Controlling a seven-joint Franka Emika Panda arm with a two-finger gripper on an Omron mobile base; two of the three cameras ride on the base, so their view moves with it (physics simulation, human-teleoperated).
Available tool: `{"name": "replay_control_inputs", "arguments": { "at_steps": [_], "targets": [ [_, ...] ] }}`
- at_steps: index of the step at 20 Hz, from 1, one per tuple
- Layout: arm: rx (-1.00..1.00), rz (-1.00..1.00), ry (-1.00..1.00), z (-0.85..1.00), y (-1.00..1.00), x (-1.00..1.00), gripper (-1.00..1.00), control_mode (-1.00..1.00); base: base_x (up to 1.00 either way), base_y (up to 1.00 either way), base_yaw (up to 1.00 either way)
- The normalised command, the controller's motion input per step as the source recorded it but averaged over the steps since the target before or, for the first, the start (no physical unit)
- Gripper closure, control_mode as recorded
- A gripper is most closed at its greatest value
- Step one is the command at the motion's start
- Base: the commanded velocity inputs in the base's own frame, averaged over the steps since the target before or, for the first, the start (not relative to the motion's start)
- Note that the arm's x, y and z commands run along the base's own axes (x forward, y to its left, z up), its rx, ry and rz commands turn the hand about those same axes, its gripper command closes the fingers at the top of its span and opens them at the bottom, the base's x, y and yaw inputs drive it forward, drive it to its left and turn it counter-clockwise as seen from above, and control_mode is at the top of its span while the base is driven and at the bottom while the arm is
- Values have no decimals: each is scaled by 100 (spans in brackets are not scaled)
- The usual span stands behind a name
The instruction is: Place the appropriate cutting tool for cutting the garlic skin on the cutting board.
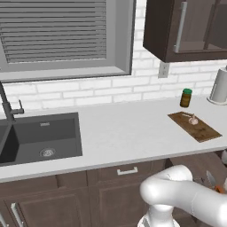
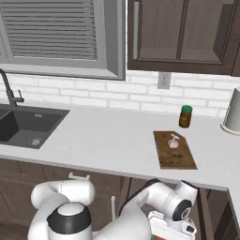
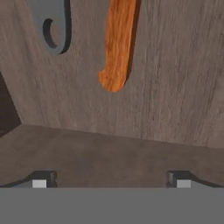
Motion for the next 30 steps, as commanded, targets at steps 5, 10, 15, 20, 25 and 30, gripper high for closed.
{"name": "replay_control_inputs", "arguments": {
  "at_steps": [5,10,15,20,25,30],
  "targets": [
    [0,1,-9,-5,0,58,-100,-100,0,0,0],
    [0,0,-2,-22,0,35,-100,-100,0,0,0],
    [0,0,-3,-36,0,22,-100,-100,0,0,0],
    [0,0,0,-37,0,16,-100,-100,0,0,0],
    [0,0,0,-36,0,13,-100,-100,0,0,0],
    [-4,0,0,-45,12,2,100,-100,0,0,0]
  ]
}}
